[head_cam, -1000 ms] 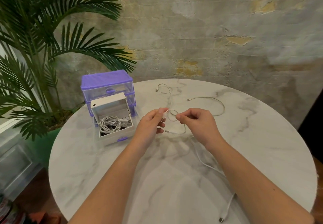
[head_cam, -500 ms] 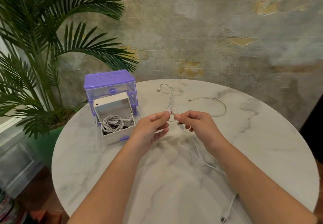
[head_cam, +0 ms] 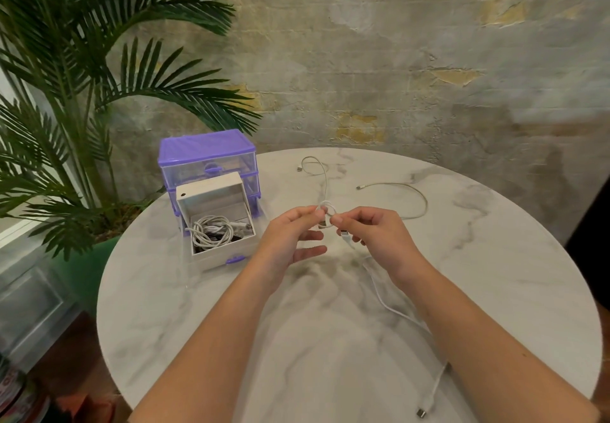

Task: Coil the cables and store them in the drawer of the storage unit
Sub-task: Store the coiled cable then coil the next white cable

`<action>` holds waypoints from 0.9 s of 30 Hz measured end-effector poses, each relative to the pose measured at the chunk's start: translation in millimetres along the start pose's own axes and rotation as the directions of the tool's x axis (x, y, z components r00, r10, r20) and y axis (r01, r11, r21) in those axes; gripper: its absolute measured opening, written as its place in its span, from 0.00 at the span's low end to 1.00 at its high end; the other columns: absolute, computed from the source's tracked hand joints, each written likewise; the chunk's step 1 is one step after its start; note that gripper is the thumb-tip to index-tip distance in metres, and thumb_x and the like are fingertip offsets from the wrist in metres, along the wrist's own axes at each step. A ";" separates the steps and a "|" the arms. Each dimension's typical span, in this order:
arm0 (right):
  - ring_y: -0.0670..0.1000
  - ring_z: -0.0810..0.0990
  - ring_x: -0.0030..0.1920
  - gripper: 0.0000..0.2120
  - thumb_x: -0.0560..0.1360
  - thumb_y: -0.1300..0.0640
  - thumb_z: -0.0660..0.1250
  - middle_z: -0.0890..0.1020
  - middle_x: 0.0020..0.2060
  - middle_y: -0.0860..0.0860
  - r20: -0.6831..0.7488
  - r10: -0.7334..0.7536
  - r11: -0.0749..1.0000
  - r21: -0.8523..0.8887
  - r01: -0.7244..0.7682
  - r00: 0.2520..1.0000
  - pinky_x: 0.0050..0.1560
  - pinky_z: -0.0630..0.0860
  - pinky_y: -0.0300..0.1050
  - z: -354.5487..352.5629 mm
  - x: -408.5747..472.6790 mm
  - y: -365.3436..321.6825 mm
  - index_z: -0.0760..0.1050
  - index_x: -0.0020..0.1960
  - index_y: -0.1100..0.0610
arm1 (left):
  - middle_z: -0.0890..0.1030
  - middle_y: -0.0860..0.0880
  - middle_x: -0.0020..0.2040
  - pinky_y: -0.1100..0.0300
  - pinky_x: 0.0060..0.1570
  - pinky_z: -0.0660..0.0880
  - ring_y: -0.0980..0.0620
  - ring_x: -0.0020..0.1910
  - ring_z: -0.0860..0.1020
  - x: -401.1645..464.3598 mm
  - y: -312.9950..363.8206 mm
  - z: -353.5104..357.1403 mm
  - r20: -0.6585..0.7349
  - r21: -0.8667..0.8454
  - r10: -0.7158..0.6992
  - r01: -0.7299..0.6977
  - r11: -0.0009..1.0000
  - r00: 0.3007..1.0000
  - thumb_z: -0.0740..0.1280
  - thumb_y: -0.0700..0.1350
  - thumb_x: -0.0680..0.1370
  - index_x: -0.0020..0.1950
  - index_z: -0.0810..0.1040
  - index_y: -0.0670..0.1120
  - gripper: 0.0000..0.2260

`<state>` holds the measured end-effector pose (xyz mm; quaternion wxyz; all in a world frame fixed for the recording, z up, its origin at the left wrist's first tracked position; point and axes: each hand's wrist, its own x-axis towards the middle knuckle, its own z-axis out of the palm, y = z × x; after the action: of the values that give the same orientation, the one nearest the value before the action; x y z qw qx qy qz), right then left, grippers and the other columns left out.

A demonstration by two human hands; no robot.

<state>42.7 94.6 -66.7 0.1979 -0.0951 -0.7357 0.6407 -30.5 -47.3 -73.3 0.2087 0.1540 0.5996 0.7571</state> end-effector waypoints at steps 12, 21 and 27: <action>0.41 0.68 0.26 0.03 0.73 0.54 0.73 0.80 0.28 0.39 -0.097 -0.128 0.980 -0.167 0.110 0.987 0.31 0.65 0.29 1.4 2.1 4.5 0.83 0.40 0.51 | 0.84 0.50 0.45 0.61 0.44 0.80 0.56 0.42 0.82 -1.0 -0.8 -2.8 0.030 0.013 0.017 -0.017 1.000 0.999 0.70 0.46 0.76 0.51 0.83 0.42 0.09; 0.48 0.72 0.26 0.08 0.75 0.57 0.71 0.82 0.37 0.51 0.145 0.080 0.993 0.075 -0.092 0.986 0.27 0.69 0.38 -6.3 3.0 2.2 0.82 0.52 0.58 | 0.84 0.54 0.45 0.65 0.39 0.78 0.55 0.45 0.82 -2.3 3.0 -2.0 -0.101 0.066 0.191 -0.185 0.980 0.976 0.67 0.46 0.79 0.50 0.81 0.45 0.05; 0.51 0.79 0.35 0.15 0.71 0.60 0.72 0.83 0.41 0.53 0.371 0.184 0.936 0.217 -0.278 0.910 0.40 0.80 0.42 -18.3 6.7 4.6 0.78 0.56 0.66 | 0.84 0.52 0.43 0.62 0.45 0.79 0.50 0.46 0.84 -0.1 2.9 -5.1 -0.106 -0.006 0.224 -0.225 0.974 0.969 0.66 0.44 0.79 0.53 0.81 0.43 0.07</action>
<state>43.6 114.6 -68.3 -0.0013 -0.0412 -0.6500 0.7589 -33.3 -52.3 -71.7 0.0915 0.1793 0.5817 0.7881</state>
